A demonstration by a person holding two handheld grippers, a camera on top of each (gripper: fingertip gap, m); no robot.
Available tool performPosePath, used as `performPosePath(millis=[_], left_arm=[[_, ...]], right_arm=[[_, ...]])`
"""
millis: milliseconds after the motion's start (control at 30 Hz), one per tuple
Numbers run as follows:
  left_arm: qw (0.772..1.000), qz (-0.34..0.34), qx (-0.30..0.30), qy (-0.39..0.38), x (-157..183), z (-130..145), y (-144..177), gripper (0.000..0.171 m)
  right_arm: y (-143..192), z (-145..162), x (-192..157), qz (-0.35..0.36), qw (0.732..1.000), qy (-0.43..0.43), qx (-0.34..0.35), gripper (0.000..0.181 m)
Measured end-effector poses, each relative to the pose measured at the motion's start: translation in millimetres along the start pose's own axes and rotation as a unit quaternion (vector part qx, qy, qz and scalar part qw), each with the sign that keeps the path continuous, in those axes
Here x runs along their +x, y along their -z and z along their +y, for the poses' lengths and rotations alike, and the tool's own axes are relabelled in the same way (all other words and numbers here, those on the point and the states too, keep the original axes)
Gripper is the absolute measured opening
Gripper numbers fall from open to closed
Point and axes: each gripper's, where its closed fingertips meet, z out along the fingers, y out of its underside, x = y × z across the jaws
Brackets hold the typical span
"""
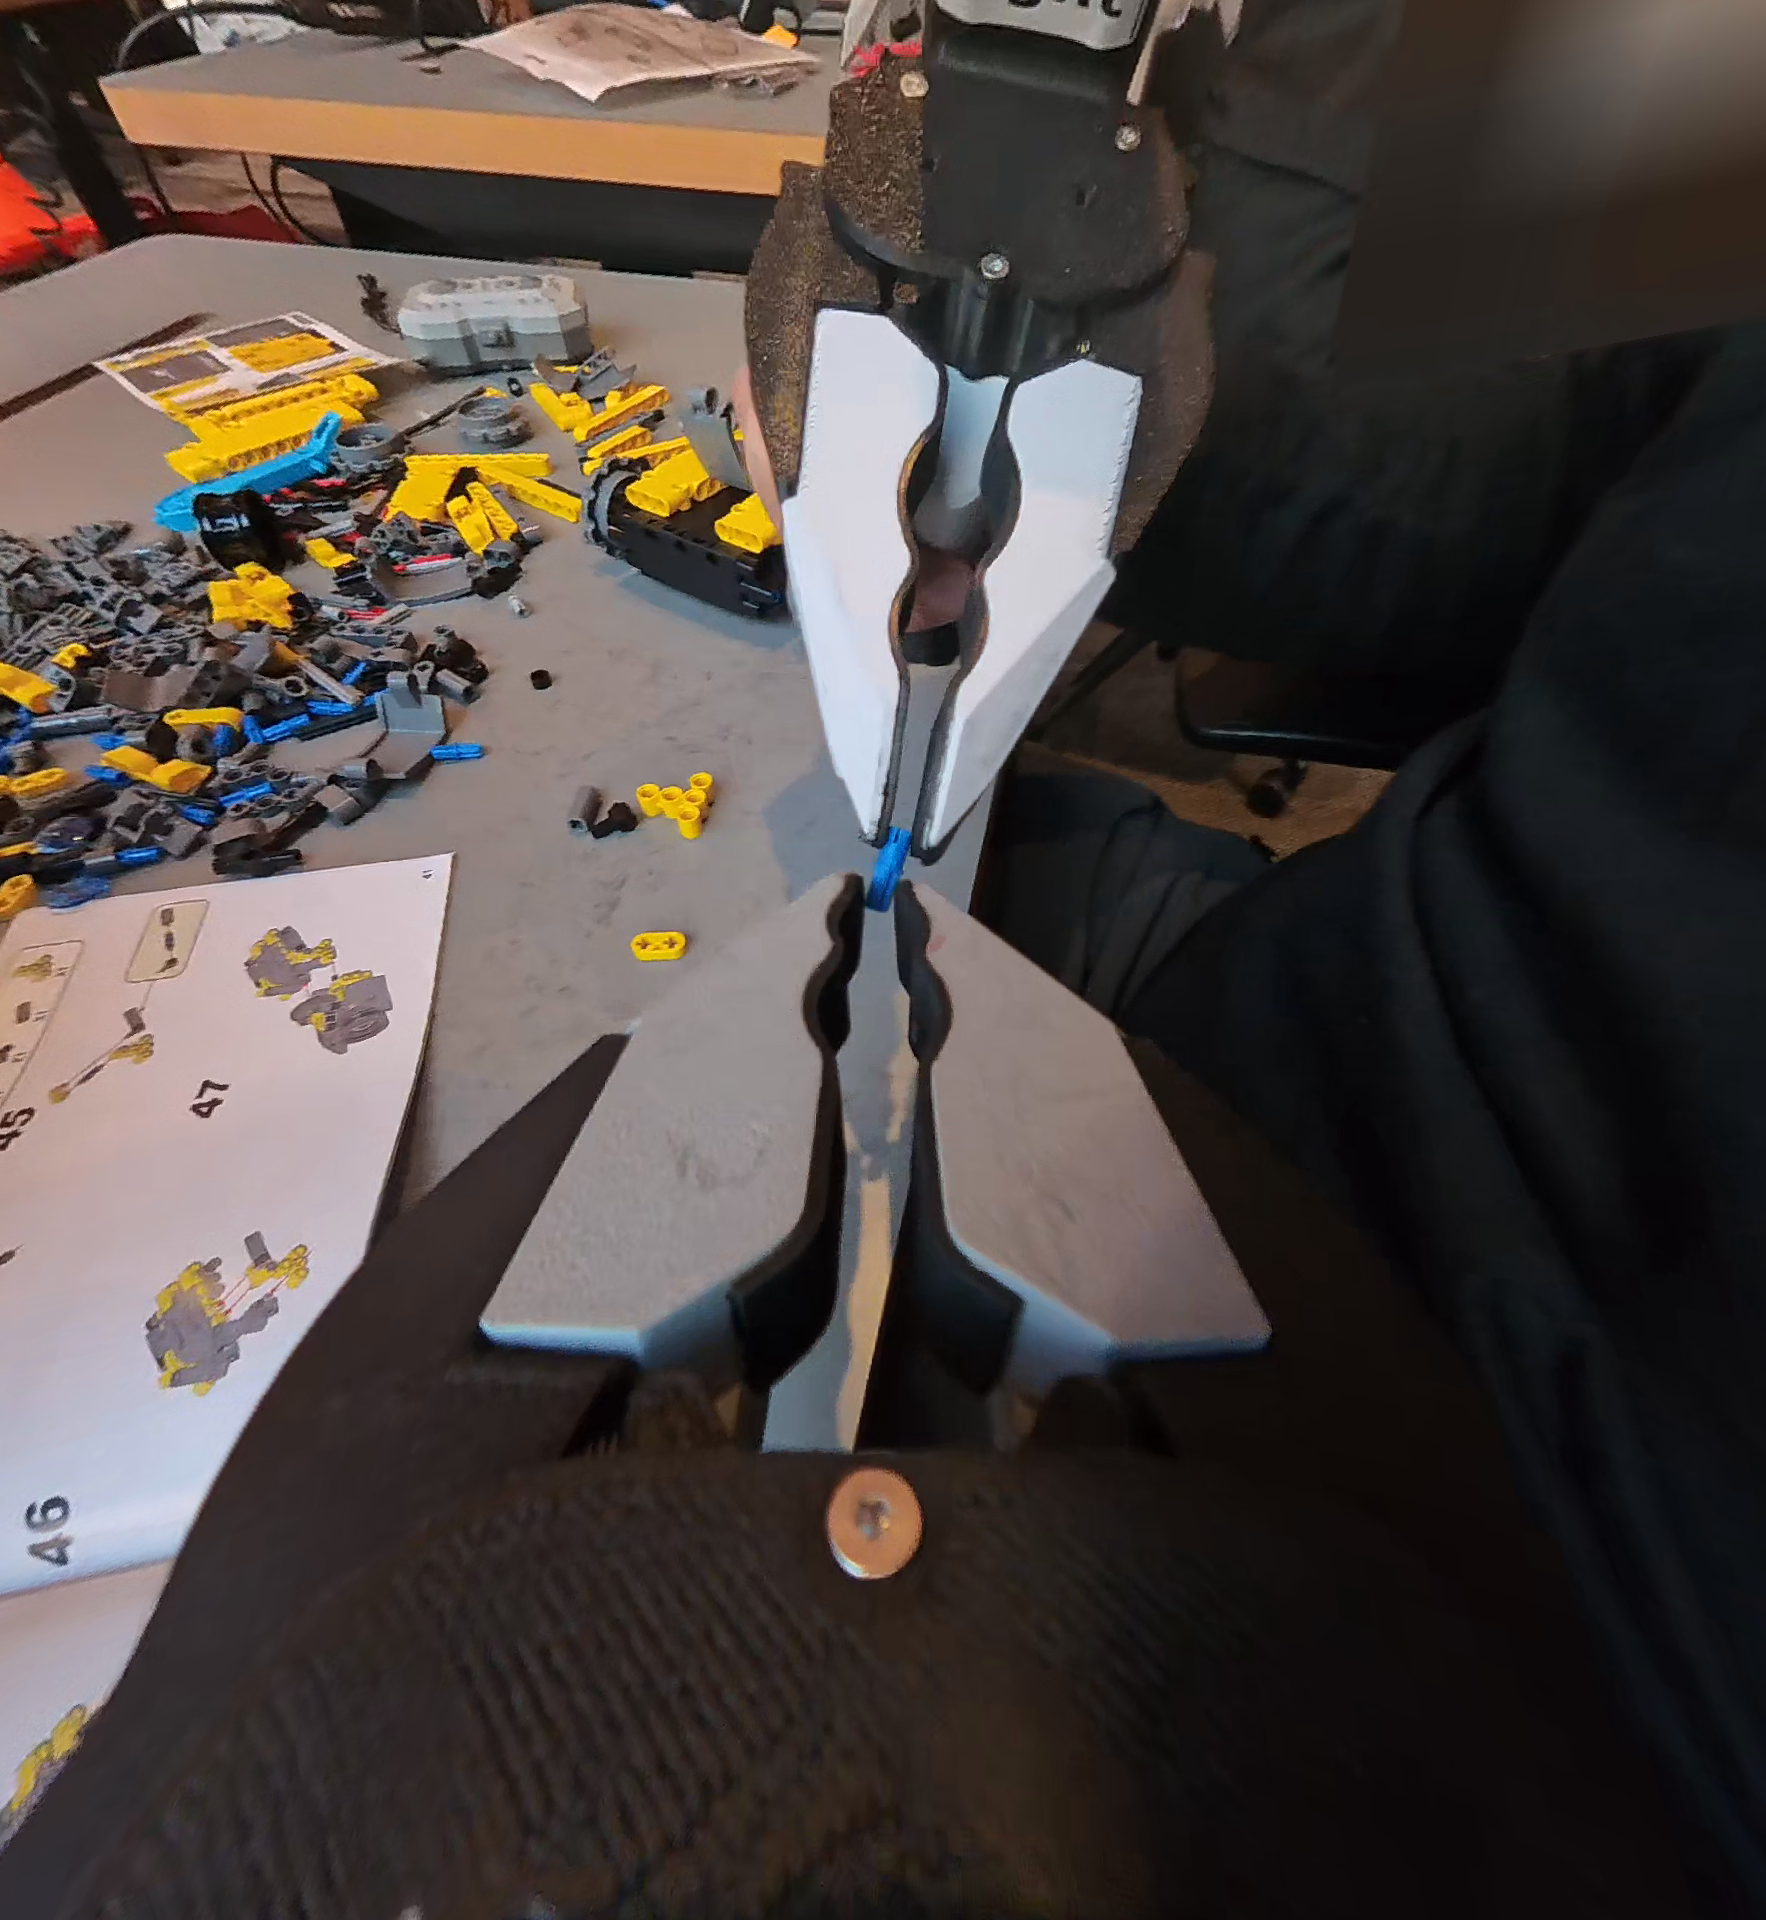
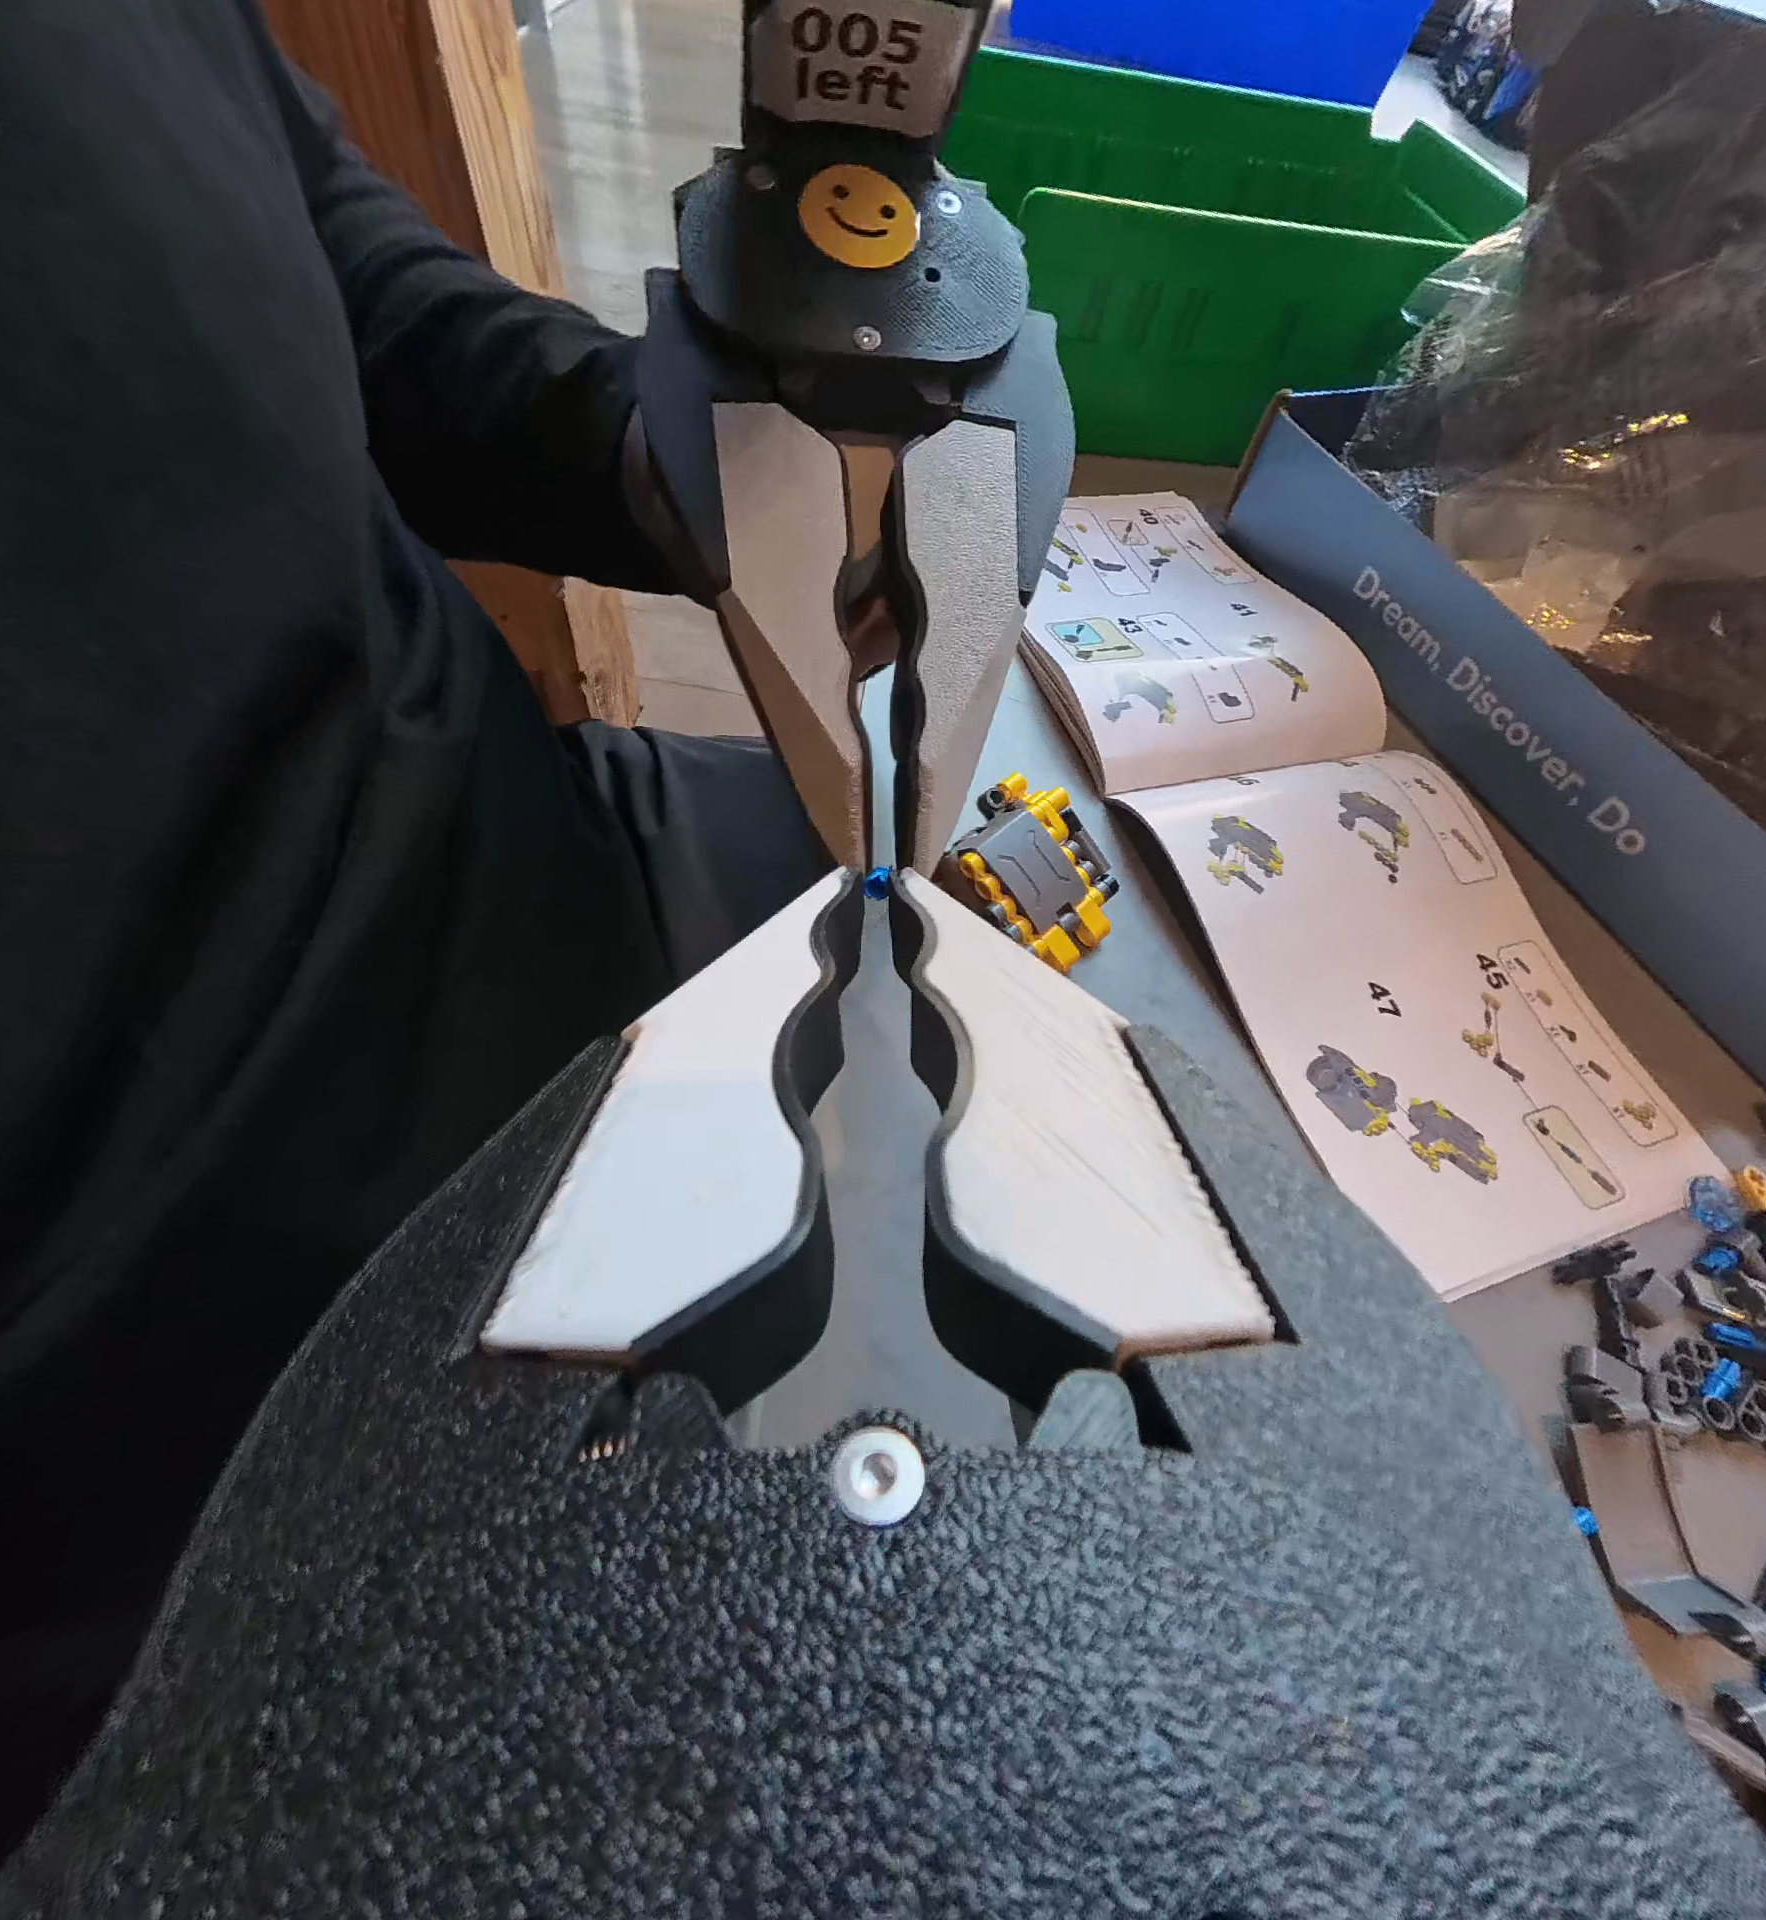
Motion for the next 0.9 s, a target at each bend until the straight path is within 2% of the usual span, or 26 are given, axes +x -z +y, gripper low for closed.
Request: performPosePath(millis=[133,267,400,600,733,900], left_arm=[[1.000,-0.001,-0.002,-0.003,0.1,1.9,-0.2,0.001],[0.997,-0.047,-0.013,-0.058,-4.4,2.8,-0.3,0.001],[0.993,-0.070,-0.016,-0.093,-4.3,1.9,-1.7,0.001],[0.995,-0.062,-0.011,-0.072,-5.8,3.2,-3.0,0.002],[0.997,-0.060,-0.022,-0.030,-12.8,9.1,-3.5,0.009],[0.996,-0.076,-0.034,-0.019,-21.1,15.6,5.8,0.009]], right_arm=[[-0.2,2.6,1.4,0.001,1.000,-0.005,0.001,0.003],[-0.7,7.1,6.5,0.002,0.999,-0.038,-0.001,0.006],[-2.2,7.7,5.7,0.001,0.999,-0.035,-0.005,0.006],[-3.0,9.5,5.9,0.007,0.999,-0.029,-0.015,0.003],[6.8,25.3,26.1,0.057,0.996,-0.039,-0.062,0.003],[24.3,68.8,62.4,0.129,0.971,-0.074,-0.187,0.003]])
